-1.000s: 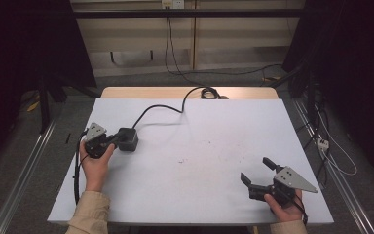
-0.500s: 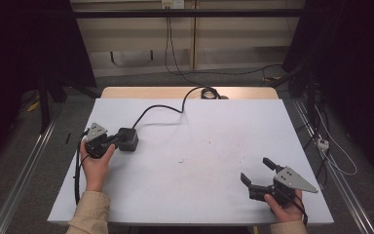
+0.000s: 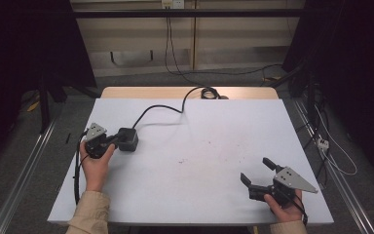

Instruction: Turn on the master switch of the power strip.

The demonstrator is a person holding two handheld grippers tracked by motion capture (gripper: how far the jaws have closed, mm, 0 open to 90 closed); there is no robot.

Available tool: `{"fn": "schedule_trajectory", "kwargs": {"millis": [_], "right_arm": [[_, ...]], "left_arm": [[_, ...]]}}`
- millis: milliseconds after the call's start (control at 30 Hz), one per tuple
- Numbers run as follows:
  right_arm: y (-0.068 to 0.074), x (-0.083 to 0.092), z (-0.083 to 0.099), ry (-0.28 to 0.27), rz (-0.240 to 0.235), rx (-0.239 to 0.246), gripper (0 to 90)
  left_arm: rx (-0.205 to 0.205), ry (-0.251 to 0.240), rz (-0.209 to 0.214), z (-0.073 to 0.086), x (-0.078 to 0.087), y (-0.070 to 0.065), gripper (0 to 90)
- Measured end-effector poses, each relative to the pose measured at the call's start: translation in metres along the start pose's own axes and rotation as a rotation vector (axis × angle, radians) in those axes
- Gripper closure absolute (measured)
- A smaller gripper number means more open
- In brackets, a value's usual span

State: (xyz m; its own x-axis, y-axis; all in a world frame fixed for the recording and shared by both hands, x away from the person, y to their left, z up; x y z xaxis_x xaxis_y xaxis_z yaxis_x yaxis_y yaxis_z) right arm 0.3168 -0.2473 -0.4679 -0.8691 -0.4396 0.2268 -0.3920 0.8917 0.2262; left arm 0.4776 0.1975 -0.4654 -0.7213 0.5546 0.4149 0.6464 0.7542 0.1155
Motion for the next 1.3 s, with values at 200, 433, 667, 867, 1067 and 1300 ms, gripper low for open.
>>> {"fn": "schedule_trajectory", "kwargs": {"millis": [200,433,667,867,1067,1300], "right_arm": [[0.0001,0.0001,-0.0001,-0.001,-0.001,-0.001,4.2],[0.0005,0.0000,0.0000,-0.001,-0.002,0.000,4.3],[0.0004,0.0001,-0.0001,-0.002,-0.001,-0.001,4.3],[0.0005,0.0003,-0.0001,-0.002,-0.002,0.001,4.3],[0.0008,0.0004,-0.0002,-0.004,-0.001,-0.003,4.3],[0.0004,0.0005,-0.0002,-0.003,-0.001,0.002,4.3]], "left_arm": [[-0.001,0.002,-0.002,0.0005,0.0000,0.0001,90.0],[0.000,0.003,-0.003,0.0007,-0.0001,-0.0001,90.0],[-0.005,0.006,-0.008,0.0005,-0.0002,-0.0005,90.0],[-0.006,0.010,-0.010,0.0005,-0.0002,-0.0007,90.0],[-0.003,0.006,-0.012,0.0007,-0.0003,-0.0009,90.0],[-0.014,0.015,-0.020,0.0006,-0.0001,-0.0011,90.0]]}}
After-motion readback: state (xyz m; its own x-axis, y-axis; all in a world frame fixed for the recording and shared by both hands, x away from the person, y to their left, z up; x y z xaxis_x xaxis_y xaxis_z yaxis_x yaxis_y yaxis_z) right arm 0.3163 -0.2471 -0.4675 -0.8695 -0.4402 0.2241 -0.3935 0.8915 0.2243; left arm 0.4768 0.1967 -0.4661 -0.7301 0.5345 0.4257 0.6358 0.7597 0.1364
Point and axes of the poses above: each handheld gripper's, and its own axes: x roughly backward along the jaws, z roughly out of its underside, y roughly to its left, the point moved 7 cm from there along -x, roughly forward along the jaws, and after that the axes turned 12 degrees about -x, right-handed, at the moved point
